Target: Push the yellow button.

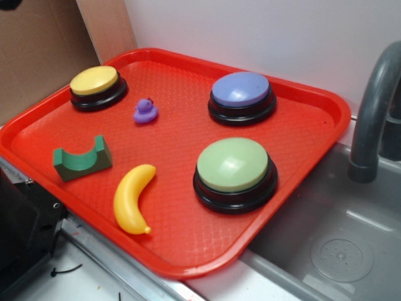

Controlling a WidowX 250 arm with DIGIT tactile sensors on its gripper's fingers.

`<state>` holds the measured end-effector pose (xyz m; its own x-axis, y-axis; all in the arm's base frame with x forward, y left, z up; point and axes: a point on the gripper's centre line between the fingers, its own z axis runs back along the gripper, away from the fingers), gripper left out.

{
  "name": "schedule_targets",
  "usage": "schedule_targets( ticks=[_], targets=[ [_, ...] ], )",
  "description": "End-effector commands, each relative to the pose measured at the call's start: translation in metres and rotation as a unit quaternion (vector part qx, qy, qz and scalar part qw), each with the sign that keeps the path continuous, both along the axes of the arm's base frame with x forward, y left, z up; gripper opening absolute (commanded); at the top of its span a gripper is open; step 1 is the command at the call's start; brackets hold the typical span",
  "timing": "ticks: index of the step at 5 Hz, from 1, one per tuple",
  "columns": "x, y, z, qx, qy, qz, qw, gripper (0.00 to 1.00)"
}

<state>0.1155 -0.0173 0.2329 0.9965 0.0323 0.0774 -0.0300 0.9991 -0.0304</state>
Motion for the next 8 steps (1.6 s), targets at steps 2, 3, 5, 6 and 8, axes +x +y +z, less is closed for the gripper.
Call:
schedule_targets(
  ticks=[2, 3, 5, 6, 8],
  targets=[
    [0.036, 0.039, -0.027, 0.025, -0.005, 0.122, 0.992, 1.0],
    [0.068, 0.073, -0.049, 0.008, -0.027, 0.22, 0.975, 1.0],
    [0.108, 0.125, -0.103, -0.015, -0.098, 0.327, 0.94, 1.0],
    [0.111, 0.138, -0.126, -0.007, -0.105, 0.35, 0.931, 1.0],
    [0.116, 0.153, -0.167, 0.055, -0.079, 0.344, 0.934, 1.0]
  ],
)
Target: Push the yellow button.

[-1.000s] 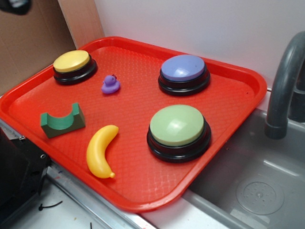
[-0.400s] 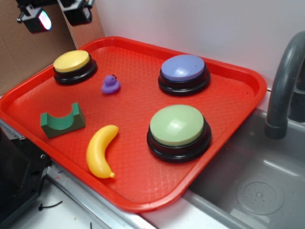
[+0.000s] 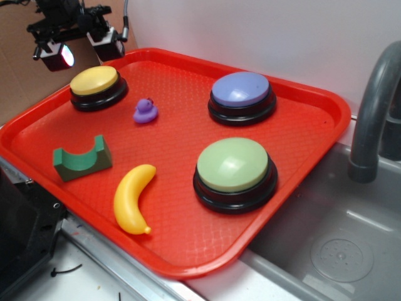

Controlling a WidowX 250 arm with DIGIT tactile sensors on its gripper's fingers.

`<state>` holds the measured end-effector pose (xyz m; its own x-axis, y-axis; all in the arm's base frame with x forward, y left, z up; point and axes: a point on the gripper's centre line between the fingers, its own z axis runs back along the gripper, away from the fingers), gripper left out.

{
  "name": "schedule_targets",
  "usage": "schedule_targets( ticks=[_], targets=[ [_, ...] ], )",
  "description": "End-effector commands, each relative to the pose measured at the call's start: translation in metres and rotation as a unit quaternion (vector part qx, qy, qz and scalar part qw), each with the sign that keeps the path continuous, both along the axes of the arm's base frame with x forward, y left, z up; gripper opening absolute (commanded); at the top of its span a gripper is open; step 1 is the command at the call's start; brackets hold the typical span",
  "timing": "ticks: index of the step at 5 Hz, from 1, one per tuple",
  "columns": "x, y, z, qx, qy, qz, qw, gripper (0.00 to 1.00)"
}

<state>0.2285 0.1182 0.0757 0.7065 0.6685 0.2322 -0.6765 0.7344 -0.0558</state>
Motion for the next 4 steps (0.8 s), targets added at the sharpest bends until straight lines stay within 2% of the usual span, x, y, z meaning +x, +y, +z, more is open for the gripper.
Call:
schedule_targets(
  ticks=[1, 2, 3, 4],
  targets=[
    [0.004, 0.024, -0.024, 0.031, 0.028, -0.016, 0.999, 1.0],
    [0.005, 0.024, -0.029, 0.025, 0.038, -0.024, 0.999, 1.0],
    [0.007, 0.017, -0.027, 0.017, 0.061, -0.055, 0.996, 1.0],
    [0.004, 0.007, -0.004, 0.021, 0.063, -0.077, 0.995, 1.0]
  ],
)
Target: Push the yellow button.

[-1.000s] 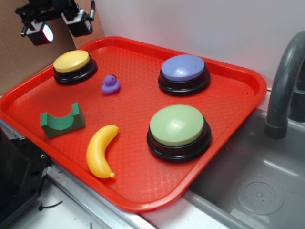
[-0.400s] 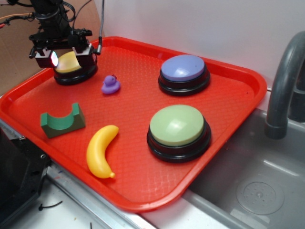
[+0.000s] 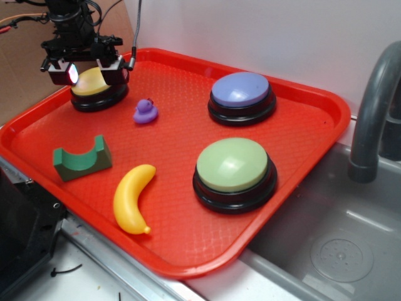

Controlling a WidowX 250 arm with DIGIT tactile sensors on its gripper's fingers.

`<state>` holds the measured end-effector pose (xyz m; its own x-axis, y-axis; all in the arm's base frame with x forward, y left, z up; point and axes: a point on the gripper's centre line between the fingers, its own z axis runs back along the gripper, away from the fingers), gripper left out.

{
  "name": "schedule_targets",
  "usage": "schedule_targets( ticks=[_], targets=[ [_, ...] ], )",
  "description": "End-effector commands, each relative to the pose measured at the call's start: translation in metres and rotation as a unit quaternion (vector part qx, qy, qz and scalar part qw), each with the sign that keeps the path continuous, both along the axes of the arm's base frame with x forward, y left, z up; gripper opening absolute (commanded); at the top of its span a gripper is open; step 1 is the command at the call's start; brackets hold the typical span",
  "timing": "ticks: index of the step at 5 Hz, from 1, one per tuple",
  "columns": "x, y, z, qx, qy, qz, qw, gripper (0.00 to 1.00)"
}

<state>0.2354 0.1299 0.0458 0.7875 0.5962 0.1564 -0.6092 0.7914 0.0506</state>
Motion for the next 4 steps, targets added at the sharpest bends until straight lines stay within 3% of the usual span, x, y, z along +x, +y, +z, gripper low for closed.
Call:
schedule_targets(
  ticks=[1, 4],
  targets=[
    [-0.005, -0.009, 0.049, -0.004, -0.004, -0.061, 0.998, 1.0],
    [-0.011, -0.022, 0.079, 0.018, -0.016, -0.085, 0.996, 1.0]
  ],
)
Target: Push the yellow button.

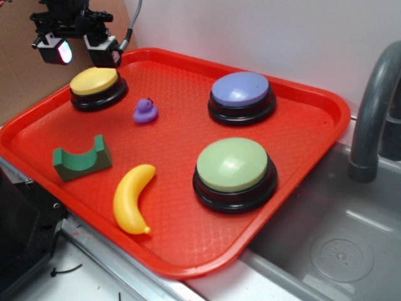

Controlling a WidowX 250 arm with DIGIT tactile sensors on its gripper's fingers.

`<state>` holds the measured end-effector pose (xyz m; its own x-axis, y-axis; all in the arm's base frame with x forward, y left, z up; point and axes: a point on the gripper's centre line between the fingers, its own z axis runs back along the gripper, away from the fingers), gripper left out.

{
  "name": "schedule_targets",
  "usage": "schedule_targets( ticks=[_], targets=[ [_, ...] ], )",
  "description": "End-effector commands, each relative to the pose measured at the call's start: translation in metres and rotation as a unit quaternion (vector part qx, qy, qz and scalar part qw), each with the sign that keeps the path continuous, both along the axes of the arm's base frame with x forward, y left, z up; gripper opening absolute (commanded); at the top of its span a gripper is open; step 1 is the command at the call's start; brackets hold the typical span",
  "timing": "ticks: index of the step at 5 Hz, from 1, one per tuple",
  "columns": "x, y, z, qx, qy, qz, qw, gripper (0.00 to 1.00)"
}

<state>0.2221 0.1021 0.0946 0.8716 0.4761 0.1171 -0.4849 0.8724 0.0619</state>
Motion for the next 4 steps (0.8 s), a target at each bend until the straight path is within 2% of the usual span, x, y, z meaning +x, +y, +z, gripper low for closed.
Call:
schedule_targets(
  ticks=[1, 4],
  targets=[
    [0.001, 0.003, 0.037, 0.028, -0.04, -0.018, 0.999, 1.0],
    [0.0, -0.005, 0.052, 0.038, -0.047, -0.017, 0.998, 1.0]
  ],
)
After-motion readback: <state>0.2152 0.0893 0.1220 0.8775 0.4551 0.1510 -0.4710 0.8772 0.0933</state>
